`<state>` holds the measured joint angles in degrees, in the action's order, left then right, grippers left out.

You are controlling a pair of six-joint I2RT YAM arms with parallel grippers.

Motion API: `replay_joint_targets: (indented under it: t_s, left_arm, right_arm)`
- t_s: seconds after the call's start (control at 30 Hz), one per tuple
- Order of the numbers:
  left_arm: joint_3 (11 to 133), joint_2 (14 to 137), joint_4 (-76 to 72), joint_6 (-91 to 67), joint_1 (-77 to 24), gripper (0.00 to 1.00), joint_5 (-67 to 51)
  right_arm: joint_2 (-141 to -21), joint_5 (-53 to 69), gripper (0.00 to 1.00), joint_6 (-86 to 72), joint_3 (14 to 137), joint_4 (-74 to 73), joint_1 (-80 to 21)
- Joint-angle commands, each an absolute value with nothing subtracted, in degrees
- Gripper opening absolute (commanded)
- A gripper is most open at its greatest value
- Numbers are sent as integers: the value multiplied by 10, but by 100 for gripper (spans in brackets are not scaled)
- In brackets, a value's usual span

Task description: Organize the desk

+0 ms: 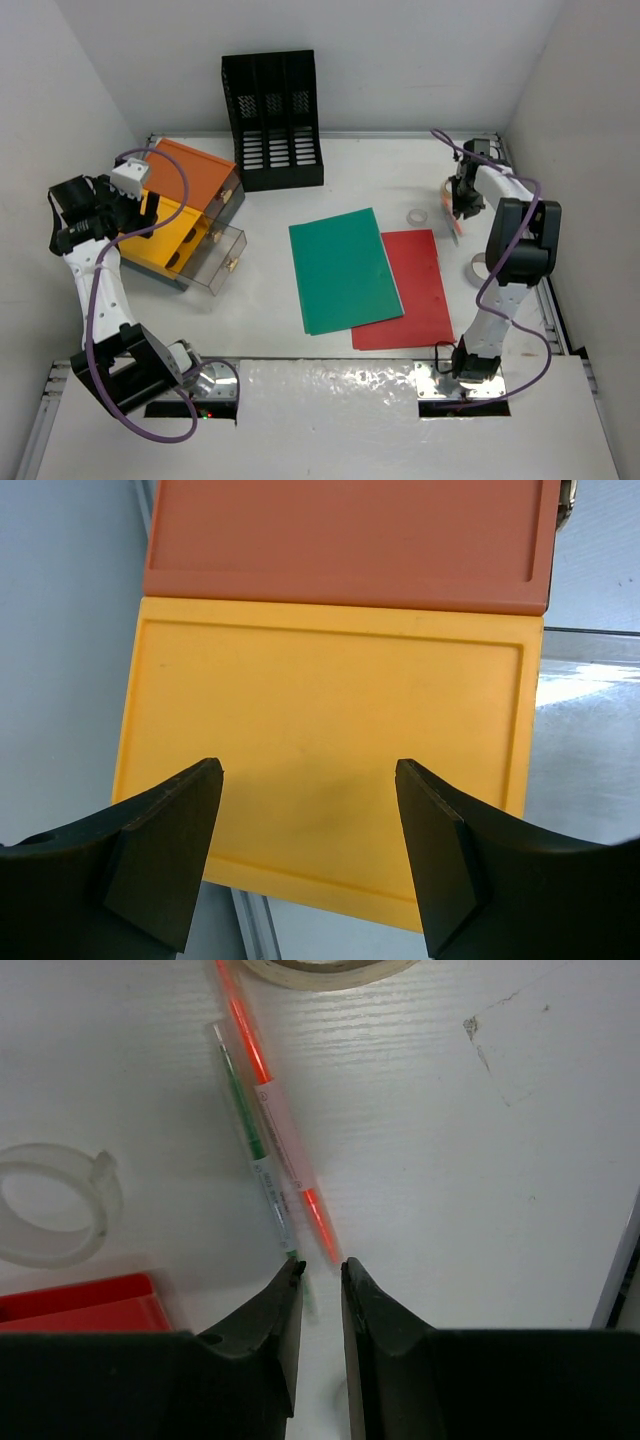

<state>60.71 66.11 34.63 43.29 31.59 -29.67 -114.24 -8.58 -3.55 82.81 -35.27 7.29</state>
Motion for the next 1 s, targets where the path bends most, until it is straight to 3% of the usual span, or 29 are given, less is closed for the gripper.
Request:
replay_joint_targets:
  t_s: [0.0,0.4,0.97]
  left_arm:
    - [610,654,338,440,308,69,-300]
    - [616,656,341,436,302,70,-287]
    - [621,655,351,447,299,70,-275]
  right_arm:
    - [-1147,-110,22,-4,853,-360,72]
    - [-1179,-79,27,-4,853,-333,75]
    - [-1216,-100,26,42,833,-318,88]
